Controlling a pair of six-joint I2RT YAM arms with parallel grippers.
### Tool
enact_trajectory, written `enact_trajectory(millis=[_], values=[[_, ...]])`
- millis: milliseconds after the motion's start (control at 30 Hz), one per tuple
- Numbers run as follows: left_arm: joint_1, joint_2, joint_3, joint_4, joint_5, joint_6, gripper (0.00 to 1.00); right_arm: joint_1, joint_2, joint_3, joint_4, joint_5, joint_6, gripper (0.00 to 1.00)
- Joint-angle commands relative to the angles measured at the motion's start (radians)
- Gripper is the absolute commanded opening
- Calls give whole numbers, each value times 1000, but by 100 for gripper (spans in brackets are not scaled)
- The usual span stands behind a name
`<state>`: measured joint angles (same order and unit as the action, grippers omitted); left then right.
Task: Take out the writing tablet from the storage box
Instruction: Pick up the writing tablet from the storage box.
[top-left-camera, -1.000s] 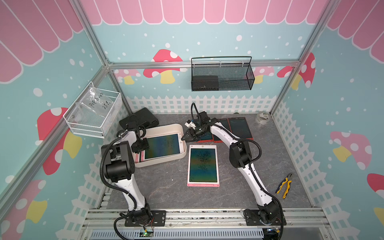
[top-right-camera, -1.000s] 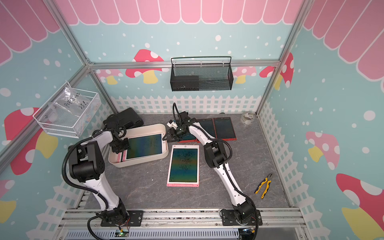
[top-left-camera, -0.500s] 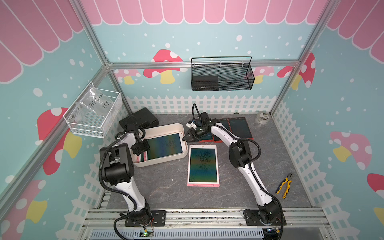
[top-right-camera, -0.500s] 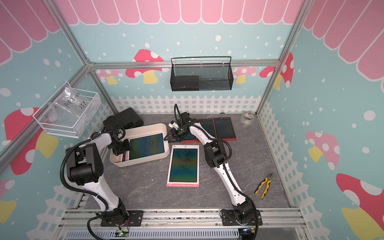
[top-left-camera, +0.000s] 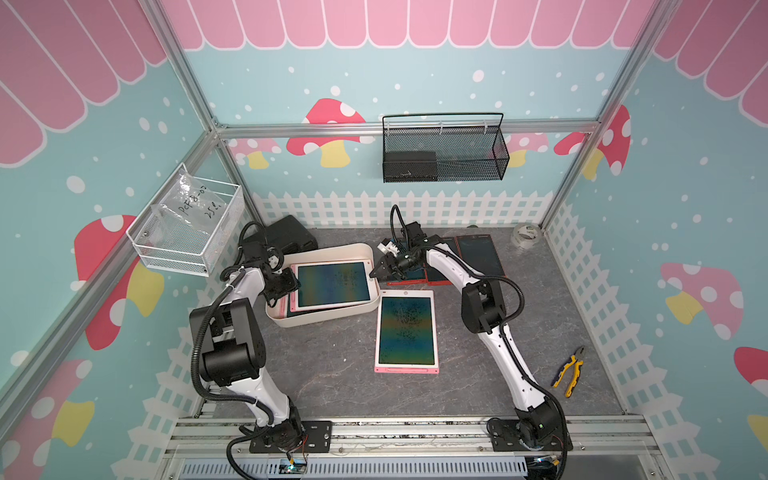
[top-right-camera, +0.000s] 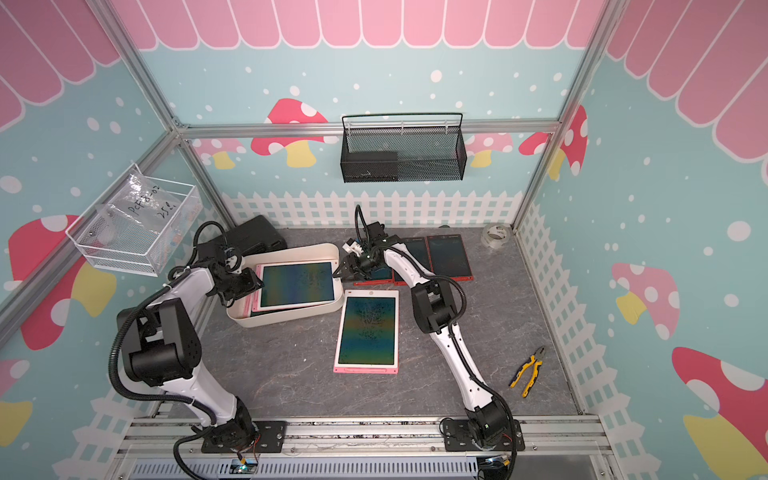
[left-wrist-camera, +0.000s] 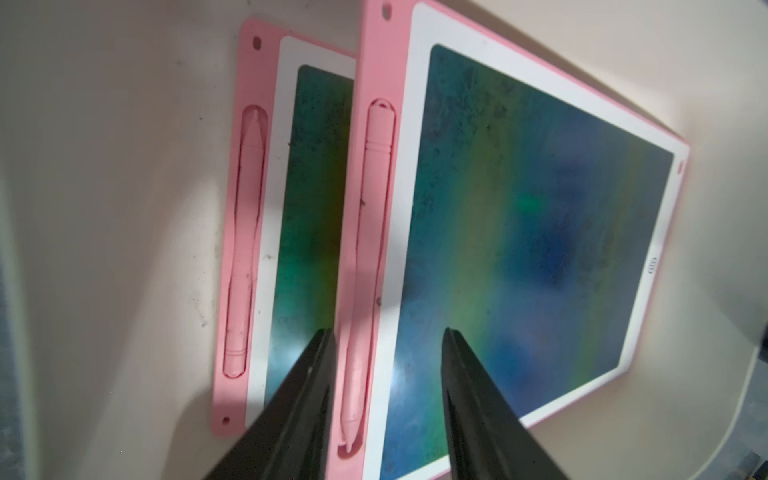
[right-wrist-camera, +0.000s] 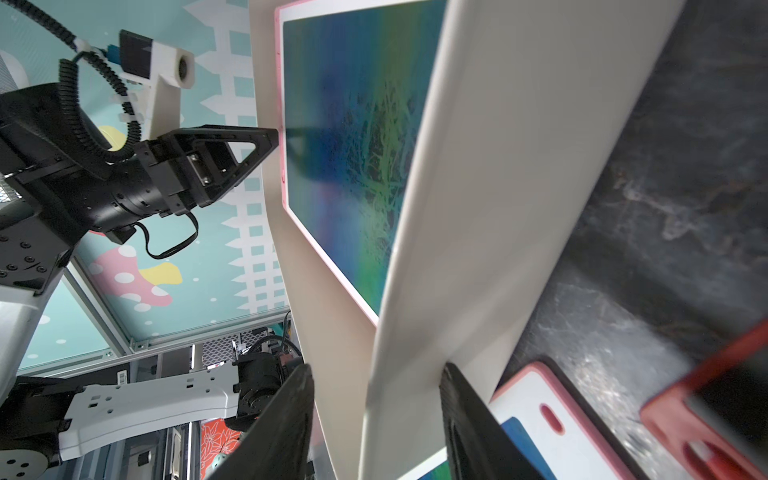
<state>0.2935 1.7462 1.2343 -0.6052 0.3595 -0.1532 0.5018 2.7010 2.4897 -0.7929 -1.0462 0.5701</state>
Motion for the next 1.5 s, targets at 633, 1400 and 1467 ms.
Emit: enact_trajectory(millis=[633, 1400, 1467], values=[[-25, -106, -65, 18, 522, -26, 39, 72, 31, 35, 73, -142, -2, 49], [-25, -146, -98, 8, 594, 28, 30, 71, 28, 34, 136, -183, 38, 47], [-25, -131, -84, -30, 578, 59, 30, 72, 27, 34, 145, -186, 43, 47]])
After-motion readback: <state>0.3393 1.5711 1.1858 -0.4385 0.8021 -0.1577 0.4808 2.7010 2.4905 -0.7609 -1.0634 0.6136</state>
